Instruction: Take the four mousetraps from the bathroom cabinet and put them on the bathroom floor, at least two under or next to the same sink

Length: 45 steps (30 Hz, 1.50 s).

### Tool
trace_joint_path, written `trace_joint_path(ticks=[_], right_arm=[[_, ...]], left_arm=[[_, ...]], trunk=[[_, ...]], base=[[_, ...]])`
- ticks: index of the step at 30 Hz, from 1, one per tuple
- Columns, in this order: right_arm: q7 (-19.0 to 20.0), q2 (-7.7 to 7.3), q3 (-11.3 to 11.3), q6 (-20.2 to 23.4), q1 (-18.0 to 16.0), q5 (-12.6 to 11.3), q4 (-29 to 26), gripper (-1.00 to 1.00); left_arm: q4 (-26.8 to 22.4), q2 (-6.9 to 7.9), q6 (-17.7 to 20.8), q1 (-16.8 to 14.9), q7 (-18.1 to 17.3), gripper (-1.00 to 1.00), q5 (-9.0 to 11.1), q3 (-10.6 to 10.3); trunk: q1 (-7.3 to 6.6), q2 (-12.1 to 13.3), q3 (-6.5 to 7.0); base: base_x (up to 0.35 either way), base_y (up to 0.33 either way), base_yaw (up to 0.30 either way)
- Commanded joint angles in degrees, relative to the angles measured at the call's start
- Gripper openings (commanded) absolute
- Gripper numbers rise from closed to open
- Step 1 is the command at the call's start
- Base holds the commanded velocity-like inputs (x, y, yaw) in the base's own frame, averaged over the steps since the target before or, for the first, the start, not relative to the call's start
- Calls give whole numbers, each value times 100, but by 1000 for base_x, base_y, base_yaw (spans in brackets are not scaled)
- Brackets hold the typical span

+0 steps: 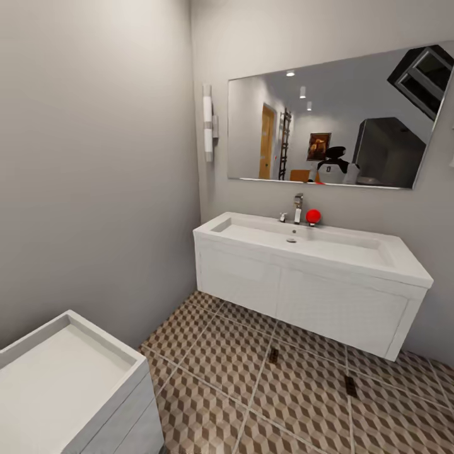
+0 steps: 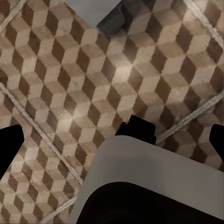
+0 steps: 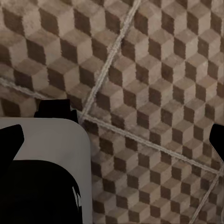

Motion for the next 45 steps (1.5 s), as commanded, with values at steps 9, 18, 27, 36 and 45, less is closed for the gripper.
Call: trace_joint_path(ticks=[9,18,27,36,45], right_arm=[[-16,0,33,-32,-6,-13,18,100],[-18,1,35,-32,-5,-13,18,100],[-19,1,33,-32,-5,-13,18,100],[-19,0,33,-32,-5,-13,18,100],[-19,0,33,-32,-5,-13,18,100]], left_arm=[[5,-9,-20,-4,13,100,41,-23],[7,-19,-20,-4,9,100,41,-23],[10,-21,-20,-3,7,100,34,-23],[7,-21,-31,7,6,100,32,-23],[4,-21,-36,15,5,100,32,-23]], trunk=[[-1,-3,-6],[-1,-3,-6],[-1,-3,-6],[-1,-3,-6],[-23,37,12]], base=[[0,0,271],[0,0,271],[0,0,271],[0,0,271],[0,0,271]])
